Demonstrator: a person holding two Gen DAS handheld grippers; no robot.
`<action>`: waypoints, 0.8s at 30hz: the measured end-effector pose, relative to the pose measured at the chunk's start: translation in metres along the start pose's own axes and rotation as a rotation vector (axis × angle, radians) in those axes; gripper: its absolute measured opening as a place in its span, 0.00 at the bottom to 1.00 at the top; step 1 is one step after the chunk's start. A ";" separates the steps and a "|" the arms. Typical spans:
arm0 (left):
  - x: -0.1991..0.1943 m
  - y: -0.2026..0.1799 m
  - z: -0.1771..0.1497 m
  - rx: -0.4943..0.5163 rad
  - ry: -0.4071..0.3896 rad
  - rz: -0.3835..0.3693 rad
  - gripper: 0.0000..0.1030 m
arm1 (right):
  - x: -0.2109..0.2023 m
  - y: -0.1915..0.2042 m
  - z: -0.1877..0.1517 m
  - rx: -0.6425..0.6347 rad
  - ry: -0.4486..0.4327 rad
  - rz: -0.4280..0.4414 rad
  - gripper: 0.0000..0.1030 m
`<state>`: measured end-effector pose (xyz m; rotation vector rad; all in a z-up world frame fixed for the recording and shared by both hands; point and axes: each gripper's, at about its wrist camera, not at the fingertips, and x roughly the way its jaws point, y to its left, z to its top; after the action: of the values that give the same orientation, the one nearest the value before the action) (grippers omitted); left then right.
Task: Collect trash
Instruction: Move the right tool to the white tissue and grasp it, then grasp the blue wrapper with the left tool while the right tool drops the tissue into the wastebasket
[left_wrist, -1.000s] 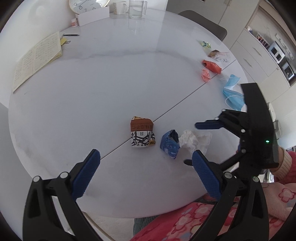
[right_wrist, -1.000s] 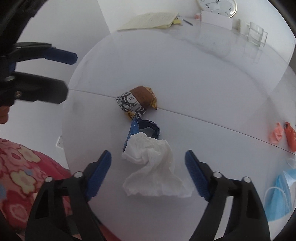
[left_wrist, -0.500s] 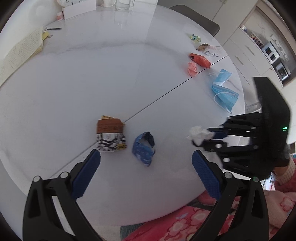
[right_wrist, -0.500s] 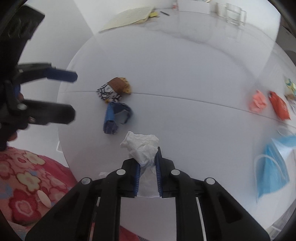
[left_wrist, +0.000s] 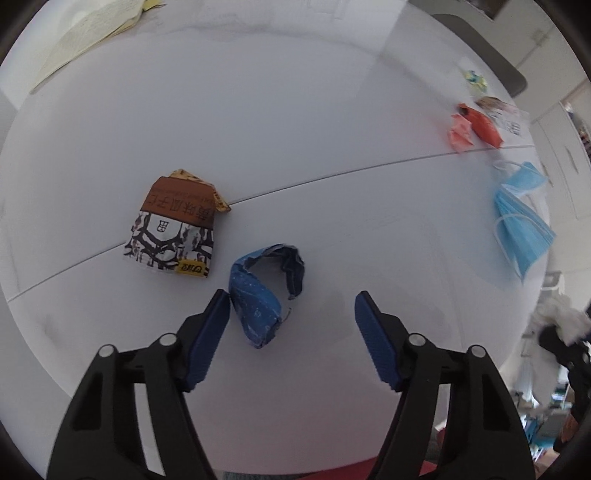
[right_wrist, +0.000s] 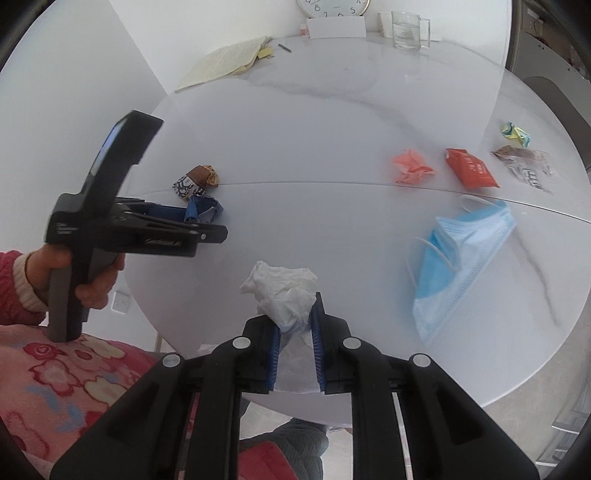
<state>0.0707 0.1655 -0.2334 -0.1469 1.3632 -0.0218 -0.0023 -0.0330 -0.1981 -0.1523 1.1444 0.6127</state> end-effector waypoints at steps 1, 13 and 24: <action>0.001 0.000 0.000 -0.018 -0.008 0.015 0.58 | 0.001 0.000 0.002 -0.002 -0.002 -0.003 0.17; -0.003 -0.002 0.002 -0.036 -0.032 0.054 0.20 | -0.028 -0.028 -0.018 0.046 -0.065 -0.007 0.17; -0.063 -0.119 -0.004 0.343 -0.100 -0.080 0.19 | -0.079 -0.082 -0.069 0.265 -0.153 -0.074 0.17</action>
<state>0.0617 0.0531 -0.1590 0.0850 1.2336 -0.3093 -0.0358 -0.1596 -0.1731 0.0777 1.0557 0.3953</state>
